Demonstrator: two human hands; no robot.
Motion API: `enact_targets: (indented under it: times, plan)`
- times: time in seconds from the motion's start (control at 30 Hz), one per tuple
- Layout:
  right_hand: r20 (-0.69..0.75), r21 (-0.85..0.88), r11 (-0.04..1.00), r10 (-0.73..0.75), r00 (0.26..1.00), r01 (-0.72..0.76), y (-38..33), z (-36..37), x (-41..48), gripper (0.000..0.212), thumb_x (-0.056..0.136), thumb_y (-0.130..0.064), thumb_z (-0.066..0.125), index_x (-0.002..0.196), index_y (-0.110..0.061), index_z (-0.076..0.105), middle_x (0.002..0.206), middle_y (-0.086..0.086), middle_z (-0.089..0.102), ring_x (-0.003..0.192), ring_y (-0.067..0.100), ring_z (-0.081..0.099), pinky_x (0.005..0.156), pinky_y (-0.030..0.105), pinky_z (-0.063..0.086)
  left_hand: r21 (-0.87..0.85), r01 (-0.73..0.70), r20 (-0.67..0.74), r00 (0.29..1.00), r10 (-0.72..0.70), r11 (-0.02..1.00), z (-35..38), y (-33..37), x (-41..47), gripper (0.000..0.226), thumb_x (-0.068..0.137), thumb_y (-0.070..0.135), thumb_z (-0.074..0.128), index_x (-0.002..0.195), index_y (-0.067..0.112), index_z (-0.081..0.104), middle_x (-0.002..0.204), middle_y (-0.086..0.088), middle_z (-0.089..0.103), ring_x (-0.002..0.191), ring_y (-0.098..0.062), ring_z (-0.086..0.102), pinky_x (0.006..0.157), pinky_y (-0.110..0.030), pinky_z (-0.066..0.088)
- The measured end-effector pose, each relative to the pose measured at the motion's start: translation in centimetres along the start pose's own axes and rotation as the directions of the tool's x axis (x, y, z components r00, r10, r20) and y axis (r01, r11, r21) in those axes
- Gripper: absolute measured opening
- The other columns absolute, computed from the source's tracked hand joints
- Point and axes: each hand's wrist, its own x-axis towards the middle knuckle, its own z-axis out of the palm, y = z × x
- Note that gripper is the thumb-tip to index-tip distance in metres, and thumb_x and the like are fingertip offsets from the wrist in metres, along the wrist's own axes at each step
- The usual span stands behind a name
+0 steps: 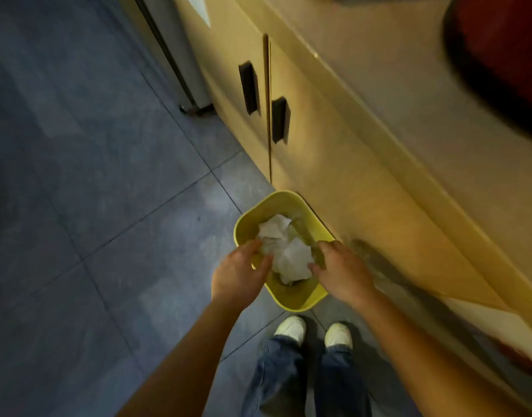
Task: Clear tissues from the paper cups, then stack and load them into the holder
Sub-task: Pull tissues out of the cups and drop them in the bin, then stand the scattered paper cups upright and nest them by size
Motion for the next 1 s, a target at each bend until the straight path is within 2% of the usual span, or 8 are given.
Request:
enact_targets:
  times: [0.13,0.23,0.37,0.53,0.7,0.8,0.9,1.0]
  plan:
    - [-0.075,-0.058,0.990,-0.134,0.988,0.129,-4.0,-6.0,-2.8,0.044,0.086,-0.034,0.054,0.123,-0.014,0.044,0.118,0.016,0.056,0.107,0.035,0.054,0.083,0.041,0.046,0.051,-0.143,-0.129,0.980,0.148,0.988,-5.6,4.8,-1.3,0.038,0.088,0.044,0.054,0.120,0.023,0.058,0.118,-0.006,0.066,0.106,-0.028,0.060,0.081,-0.035,0.048]
    - [-0.185,-0.141,0.972,-0.213,0.960,0.188,-6.5,-11.3,-5.5,0.037,0.084,-0.034,0.053,0.115,-0.013,0.049,0.113,0.013,0.057,0.105,0.034,0.053,0.083,0.040,0.043,0.109,-0.257,-0.138,0.953,0.270,0.960,-9.5,8.4,-2.8,0.040,0.088,0.046,0.051,0.123,0.026,0.055,0.124,-0.002,0.062,0.111,-0.024,0.058,0.080,-0.030,0.044]
    - [-0.299,-0.152,0.963,-0.261,0.918,0.224,-8.8,-18.3,-9.6,0.039,0.088,-0.035,0.050,0.120,-0.012,0.046,0.119,0.011,0.055,0.107,0.032,0.052,0.088,0.041,0.044,0.153,-0.379,-0.160,0.902,0.401,0.913,-14.2,13.3,-5.1,0.042,0.087,0.046,0.052,0.125,0.027,0.054,0.124,-0.001,0.062,0.107,-0.023,0.060,0.082,-0.034,0.048]
    - [-0.545,-0.088,0.961,-0.266,0.795,0.262,-10.2,-25.4,-15.8,0.039,0.085,-0.033,0.055,0.120,-0.019,0.047,0.117,0.008,0.058,0.105,0.031,0.056,0.085,0.042,0.048,0.112,-0.528,-0.189,0.821,0.539,0.842,-18.8,19.7,-9.2,0.040,0.087,0.048,0.051,0.123,0.030,0.055,0.123,0.006,0.063,0.110,-0.019,0.059,0.084,-0.035,0.051]
    - [-0.718,-0.101,0.963,-0.246,0.651,0.252,-9.4,-30.8,-22.8,0.038,0.085,-0.037,0.054,0.121,-0.028,0.045,0.118,-0.001,0.058,0.104,0.022,0.057,0.084,0.036,0.047,0.090,-0.754,-0.209,0.625,0.752,0.651,-21.9,26.5,-14.6,0.036,0.086,0.048,0.053,0.117,0.030,0.058,0.108,0.014,0.063,0.100,-0.006,0.058,0.074,-0.023,0.043]
    - [-0.780,-0.098,0.971,-0.212,0.588,0.219,-7.7,-33.6,-27.4,0.040,0.087,-0.040,0.051,0.124,-0.030,0.042,0.120,-0.006,0.055,0.106,0.018,0.055,0.082,0.036,0.046,0.098,-0.842,-0.194,0.506,0.840,0.530,-23.2,31.0,-17.9,0.044,0.081,0.055,0.043,0.112,0.029,0.060,0.095,0.021,0.057,0.090,0.002,0.055,0.072,-0.020,0.044]
    - [-0.825,-0.090,0.980,-0.174,0.537,0.180,-5.4,-35.5,-32.2,0.043,0.088,-0.041,0.048,0.128,-0.028,0.042,0.124,-0.006,0.053,0.108,0.016,0.050,0.081,0.030,0.040,0.090,-0.895,-0.190,0.416,0.889,0.437,-23.0,35.0,-20.7,0.044,0.080,0.053,0.047,0.112,0.026,0.062,0.099,0.015,0.064,0.091,0.001,0.056,0.073,-0.018,0.046]
    - [-0.857,-0.101,0.990,-0.139,0.496,0.102,-2.7,-36.7,-36.7,0.041,0.088,-0.039,0.049,0.126,-0.023,0.046,0.119,-0.002,0.056,0.103,0.019,0.054,0.077,0.035,0.045,0.059,-0.932,-0.168,0.343,0.924,0.357,-21.6,38.5,-23.5,0.041,0.080,0.046,0.053,0.112,0.023,0.064,0.105,0.008,0.068,0.098,-0.007,0.061,0.079,-0.020,0.045]
